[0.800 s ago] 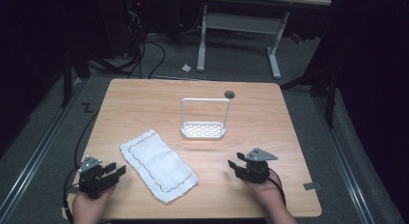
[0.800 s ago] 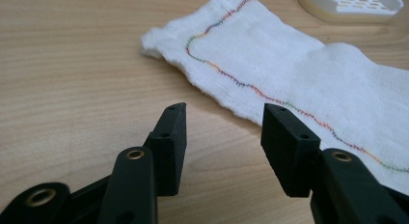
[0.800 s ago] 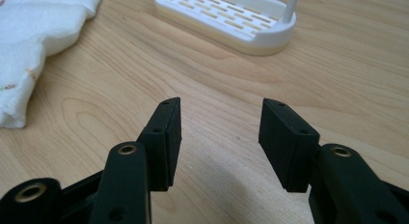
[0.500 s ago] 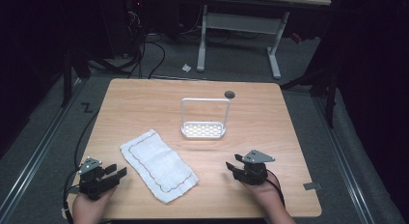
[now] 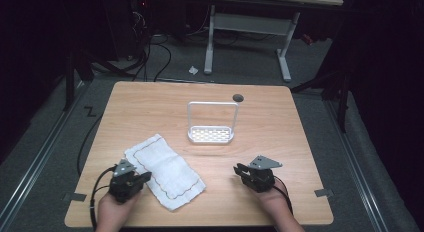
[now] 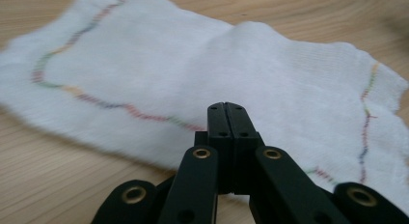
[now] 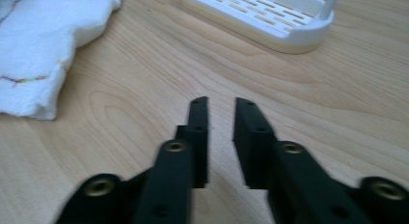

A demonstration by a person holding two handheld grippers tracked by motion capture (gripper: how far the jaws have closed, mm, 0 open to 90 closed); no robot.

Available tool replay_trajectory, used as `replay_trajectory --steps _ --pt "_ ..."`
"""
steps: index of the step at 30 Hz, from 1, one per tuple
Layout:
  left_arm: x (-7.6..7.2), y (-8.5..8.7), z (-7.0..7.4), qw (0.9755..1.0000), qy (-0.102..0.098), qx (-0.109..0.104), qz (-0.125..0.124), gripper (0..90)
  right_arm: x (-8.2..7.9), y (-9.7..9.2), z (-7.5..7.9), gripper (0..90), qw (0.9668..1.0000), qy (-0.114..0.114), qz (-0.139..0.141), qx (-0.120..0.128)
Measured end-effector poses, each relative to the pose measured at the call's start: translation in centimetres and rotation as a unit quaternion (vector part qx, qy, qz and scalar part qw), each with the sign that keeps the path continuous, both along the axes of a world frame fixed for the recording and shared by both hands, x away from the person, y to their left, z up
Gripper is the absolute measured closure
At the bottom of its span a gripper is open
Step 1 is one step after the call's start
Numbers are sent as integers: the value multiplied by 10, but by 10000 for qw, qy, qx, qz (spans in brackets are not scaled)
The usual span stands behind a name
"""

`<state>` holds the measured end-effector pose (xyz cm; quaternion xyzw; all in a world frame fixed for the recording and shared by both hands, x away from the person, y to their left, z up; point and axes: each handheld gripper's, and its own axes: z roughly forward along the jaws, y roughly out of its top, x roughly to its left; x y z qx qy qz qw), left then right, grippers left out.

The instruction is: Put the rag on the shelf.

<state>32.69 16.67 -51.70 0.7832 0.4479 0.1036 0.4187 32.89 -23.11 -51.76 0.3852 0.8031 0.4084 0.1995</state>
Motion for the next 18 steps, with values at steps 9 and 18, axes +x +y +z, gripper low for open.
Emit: replay_trajectory --steps 9,18 --pt "-7 -25 -14 9982 -17 418 -422 900 4 48 8 900 9983 17 570 101" --pt "-7 -22 -16 9980 -30 349 -526 900 35 123 3 900 9930 339 1103 -242"
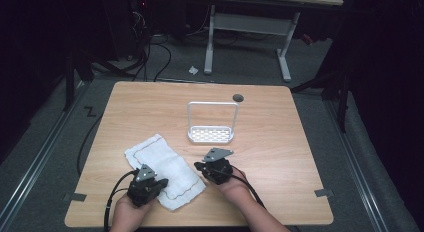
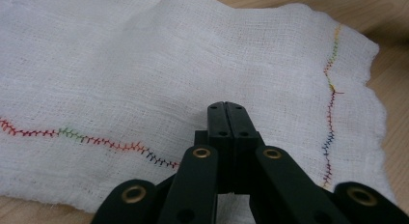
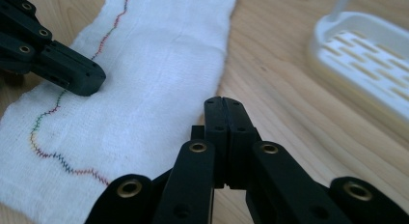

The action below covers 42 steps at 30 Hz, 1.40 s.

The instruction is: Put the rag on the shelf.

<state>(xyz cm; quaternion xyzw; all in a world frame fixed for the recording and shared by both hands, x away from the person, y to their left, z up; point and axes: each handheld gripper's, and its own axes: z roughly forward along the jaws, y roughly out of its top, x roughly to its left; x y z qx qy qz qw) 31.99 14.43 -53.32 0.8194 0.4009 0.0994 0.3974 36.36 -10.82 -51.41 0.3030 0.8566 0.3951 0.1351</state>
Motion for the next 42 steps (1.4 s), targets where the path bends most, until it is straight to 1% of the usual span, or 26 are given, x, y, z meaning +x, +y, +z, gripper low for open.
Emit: replay_trajectory --steps 3,5,7,9,10,12,14,16,17,19,20,22,24,26,27,28,31,33,34,36,37,38,39,40,41,42 --pt "0 0 0 10000 23 -24 -18 899 -2 6 -11 900 9997 103 46 -216" --pt "-1 0 0 9999 66 -54 -64 898 -6 2 -17 900 9994 142 48 -301" --pt "-3 -1 -1 9998 116 -124 -122 892 -15 -5 -20 900 9996 207 26 -211" --pt "-8 -4 0 9995 149 -130 -235 877 -27 -14 -20 900 9996 225 14 -170" --pt "-11 -5 0 9995 109 -68 -282 872 -35 -20 -20 900 9995 244 -10 -175" --pt "-17 -8 1 9992 132 -89 -367 837 -48 -31 -20 900 9995 255 -36 -158" --pt "-23 -7 5 9994 21 -55 -343 811 -56 -39 -16 900 9998 160 -88 -86" --pt "-22 -2 10 9997 -167 -96 -167 801 -52 -41 -9 900 9998 89 -151 77" --pt "-19 1 10 9997 -194 -135 -33 791 -47 -38 -6 900 9998 62 -170 130" --pt "-12 8 7 9995 -118 -199 195 781 -34 -25 -2 900 9998 -9 -100 160" --pt "-9 10 5 9995 -98 -164 265 783 -27 -16 0 900 9998 -39 -48 174" --pt "-7 10 1 9996 -87 -19 278 782 -14 1 1 900 9998 1 49 175" --pt "-7 10 0 9995 -72 -47 289 783 0 22 -2 900 9999 8 131 32" --pt "-9 9 0 9997 -80 -23 234 781 7 31 -10 900 9997 155 175 -91" --pt "-10 8 0 9998 -56 -48 194 781 6 32 -14 900 9994 250 174 -184" --pt "-12 8 0 9999 -27 -102 130 781 1 30 -17 900 9994 225 190 -157" --pt "-19 1 -1 9995 48 -207 -219 780 -22 11 -18 900 9994 212 266 -106" --pt "-24 -10 -2 9984 54 -240 -517 772 -40 -8 -18 900 9995 232 221 -72" --pt "-26 -16 -1 9976 32 -183 -674 762 -49 -17 -18 900 9995 240 173 -76" --pt "-31 -29 2 9963 -168 47 -843 748 -64 -31 -17 900 9995 274 113 -65" --pt "-32 -32 5 9958 -330 95 -846 740 -68 -36 -15 897 9996 259 73 -52" --pt "-31 -33 8 9959 -474 81 -772 730 -69 -39 -13 890 9998 189 50 -12" --pt "-29 -31 10 9964 -556 68 -631 722 -67 -40 -10 881 9999 106 -27 22" --pt "-24 -28 11 9975 -546 34 -451 719 -62 -40 -7 879 9998 102 -112 112" --pt "-19 -24 11 9985 -464 8 -297 719 -54 -37 -6 879 9993 198 -170 261" --pt "-15 -20 9 9992 -361 -15 -165 720 -46 -32 -5 879 9992 181 -155 313"
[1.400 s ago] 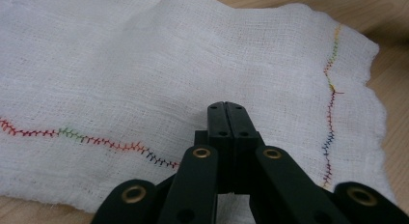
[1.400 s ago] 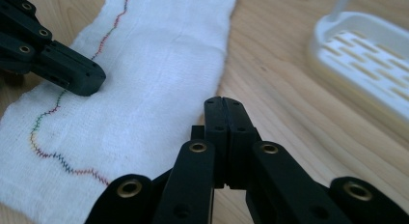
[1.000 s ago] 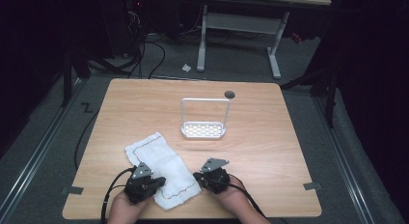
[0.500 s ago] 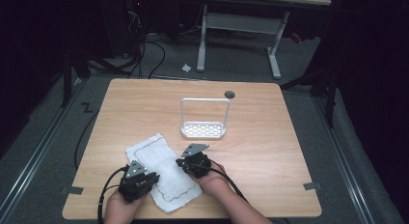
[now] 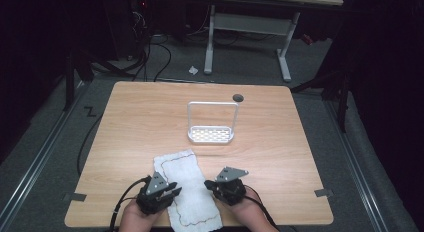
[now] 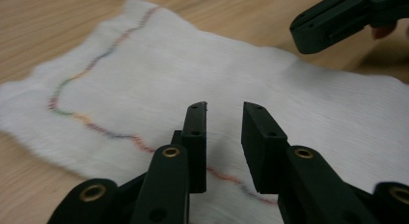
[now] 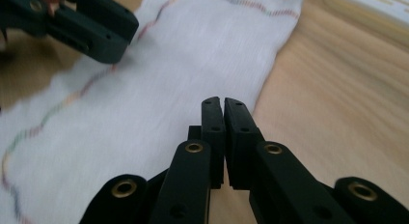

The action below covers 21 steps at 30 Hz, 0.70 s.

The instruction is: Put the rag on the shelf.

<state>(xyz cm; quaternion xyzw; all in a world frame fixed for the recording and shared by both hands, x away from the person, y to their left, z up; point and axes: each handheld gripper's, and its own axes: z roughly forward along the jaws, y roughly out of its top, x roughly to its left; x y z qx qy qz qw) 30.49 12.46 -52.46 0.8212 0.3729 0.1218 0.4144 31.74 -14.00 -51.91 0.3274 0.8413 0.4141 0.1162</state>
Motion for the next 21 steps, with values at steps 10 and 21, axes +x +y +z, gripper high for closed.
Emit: replay_trajectory --steps 10,21 --pt "19 -39 -12 9989 274 -232 -314 756 14 -3 -10 875 9978 -37 -157 -647" --pt "33 -79 -2 9981 40 -202 -573 669 -5 -77 -13 870 9967 97 -738 -317"
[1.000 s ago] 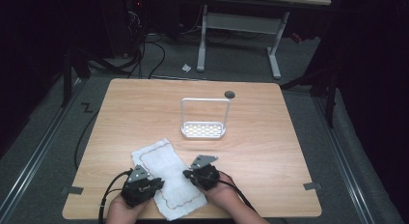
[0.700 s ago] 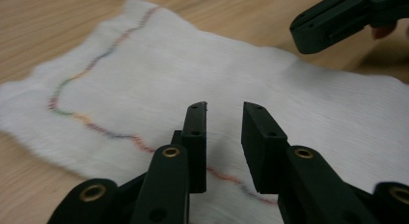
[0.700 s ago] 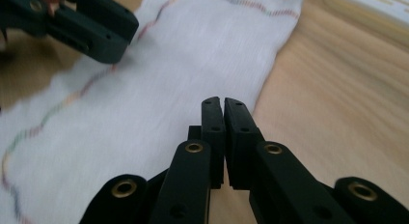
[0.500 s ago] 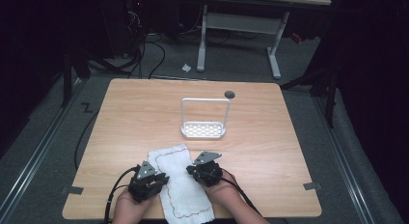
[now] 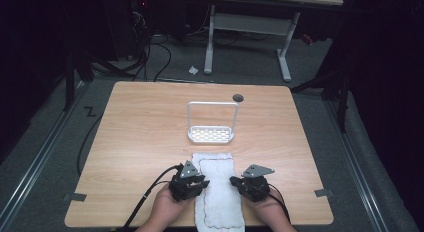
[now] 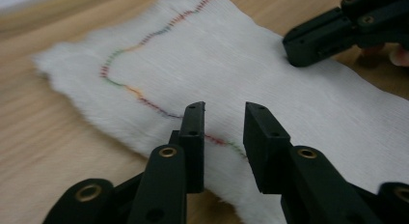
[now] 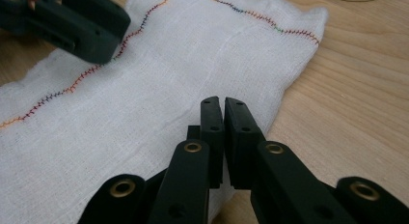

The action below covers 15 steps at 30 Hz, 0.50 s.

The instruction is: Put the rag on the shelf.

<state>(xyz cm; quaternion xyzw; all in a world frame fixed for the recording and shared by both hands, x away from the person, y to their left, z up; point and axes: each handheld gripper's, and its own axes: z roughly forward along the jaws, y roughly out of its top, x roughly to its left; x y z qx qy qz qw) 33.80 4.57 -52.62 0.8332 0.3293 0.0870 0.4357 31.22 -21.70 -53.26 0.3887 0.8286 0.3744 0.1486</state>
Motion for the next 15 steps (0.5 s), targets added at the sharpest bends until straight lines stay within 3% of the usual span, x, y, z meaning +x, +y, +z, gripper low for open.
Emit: replay_trajectory --steps 3,6,7,13,15 --pt "12 13 5 9991 -86 -125 404 624 -1 0 -1 866 10000 -48 21 0" --pt "33 20 3 9967 -18 -303 755 538 0 -1 -1 864 10000 -22 43 67" --pt "39 19 2 9963 57 -273 814 505 0 -1 -1 862 10000 -25 42 62" --pt "60 2 -8 9952 -7 122 967 508 -1 -1 -1 857 10000 -29 47 63" --pt "63 0 -11 9951 73 79 982 519 0 -2 -2 857 9999 -30 69 81"
